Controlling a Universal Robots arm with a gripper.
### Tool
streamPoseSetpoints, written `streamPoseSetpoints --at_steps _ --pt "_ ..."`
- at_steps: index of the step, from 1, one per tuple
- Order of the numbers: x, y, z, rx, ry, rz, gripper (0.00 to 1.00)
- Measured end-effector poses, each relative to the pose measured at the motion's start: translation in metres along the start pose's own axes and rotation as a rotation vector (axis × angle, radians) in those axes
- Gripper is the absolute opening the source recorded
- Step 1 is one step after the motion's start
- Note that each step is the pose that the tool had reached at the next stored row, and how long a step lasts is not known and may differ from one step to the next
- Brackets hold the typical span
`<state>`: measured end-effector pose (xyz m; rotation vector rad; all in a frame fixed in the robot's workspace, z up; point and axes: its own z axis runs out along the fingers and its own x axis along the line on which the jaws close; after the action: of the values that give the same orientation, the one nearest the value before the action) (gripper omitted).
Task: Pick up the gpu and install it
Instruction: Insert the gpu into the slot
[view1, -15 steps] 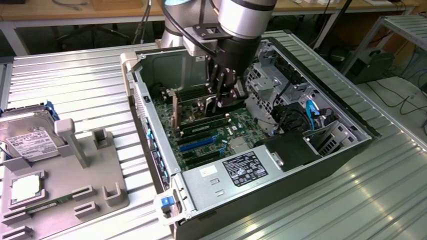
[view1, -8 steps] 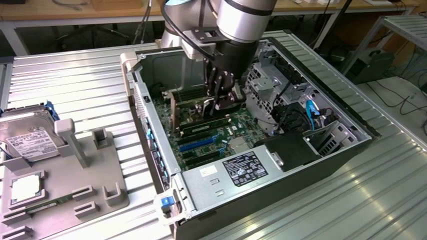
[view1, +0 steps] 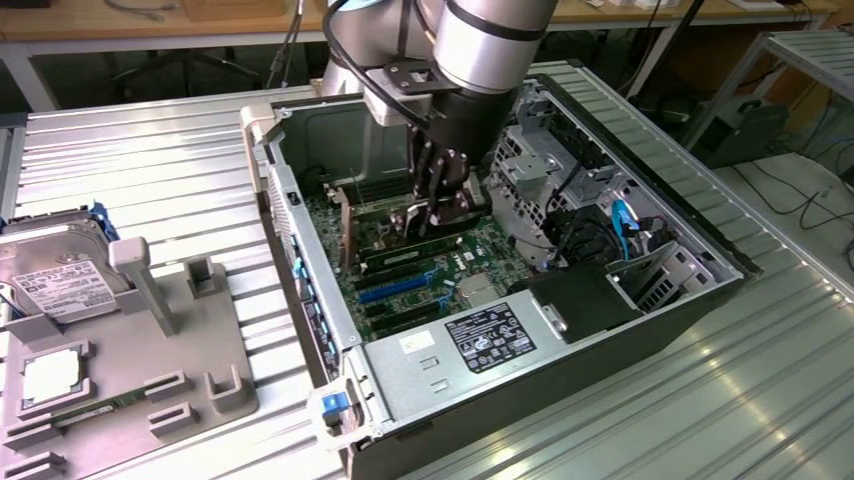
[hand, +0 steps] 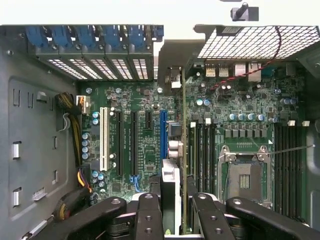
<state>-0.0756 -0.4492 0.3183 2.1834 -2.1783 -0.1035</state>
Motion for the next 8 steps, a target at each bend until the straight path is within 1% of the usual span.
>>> streamPoseSetpoints --at_steps 5,8 --pt "0.0001 0.0011 0.0055 -0.0072 0.0011 0.000 0.29" --pt "0.0002 0.0008 0.0098 -0.0077 0.0047 0.000 0.29"
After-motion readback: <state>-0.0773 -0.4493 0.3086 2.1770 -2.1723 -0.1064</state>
